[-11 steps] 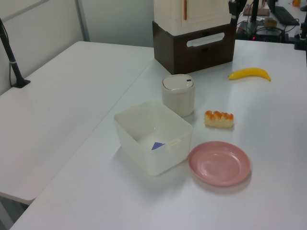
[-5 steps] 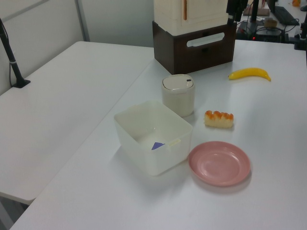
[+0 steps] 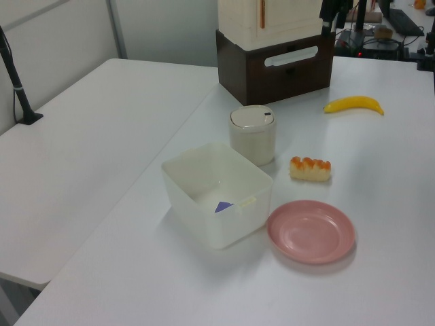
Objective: Close the trash can
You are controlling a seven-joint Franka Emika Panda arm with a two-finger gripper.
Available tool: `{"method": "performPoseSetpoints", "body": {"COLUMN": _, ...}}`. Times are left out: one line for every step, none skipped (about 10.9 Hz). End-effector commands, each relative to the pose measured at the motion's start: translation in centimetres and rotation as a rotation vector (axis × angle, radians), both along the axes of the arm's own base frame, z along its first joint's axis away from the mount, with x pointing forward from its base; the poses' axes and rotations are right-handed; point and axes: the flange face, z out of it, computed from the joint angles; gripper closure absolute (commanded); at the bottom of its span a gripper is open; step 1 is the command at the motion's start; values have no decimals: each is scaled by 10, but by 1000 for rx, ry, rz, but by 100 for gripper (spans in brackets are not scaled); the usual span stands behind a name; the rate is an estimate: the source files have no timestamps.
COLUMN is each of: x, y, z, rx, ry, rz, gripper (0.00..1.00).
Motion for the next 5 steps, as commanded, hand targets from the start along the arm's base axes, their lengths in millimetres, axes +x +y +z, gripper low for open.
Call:
{"method": "performPoseSetpoints", "body": {"x": -6, "y": 23, "z": 1, "rx": -16, "ry": 21, "rz": -109, "gripper": 0}}
{"method": "performPoseSetpoints", "body": {"x": -5, "y": 29, "z": 1, "rx": -16, "ry": 23, "rz": -97, "gripper": 0}}
{"method": "performPoseSetpoints", "body": {"x": -7, "y": 30, "z": 1, "rx": -19, "ry": 27, "rz": -69, "gripper": 0}}
{"method": "performPoseSetpoints", "body": {"x": -8, "y": 30, "z": -1, "rx": -23, "ry": 33, "rz": 3, "gripper": 0}}
{"method": "performPoseSetpoints", "body": {"x": -8, "y": 29, "z": -1, "rx": -25, "ry": 33, "rz": 60, "gripper": 0}}
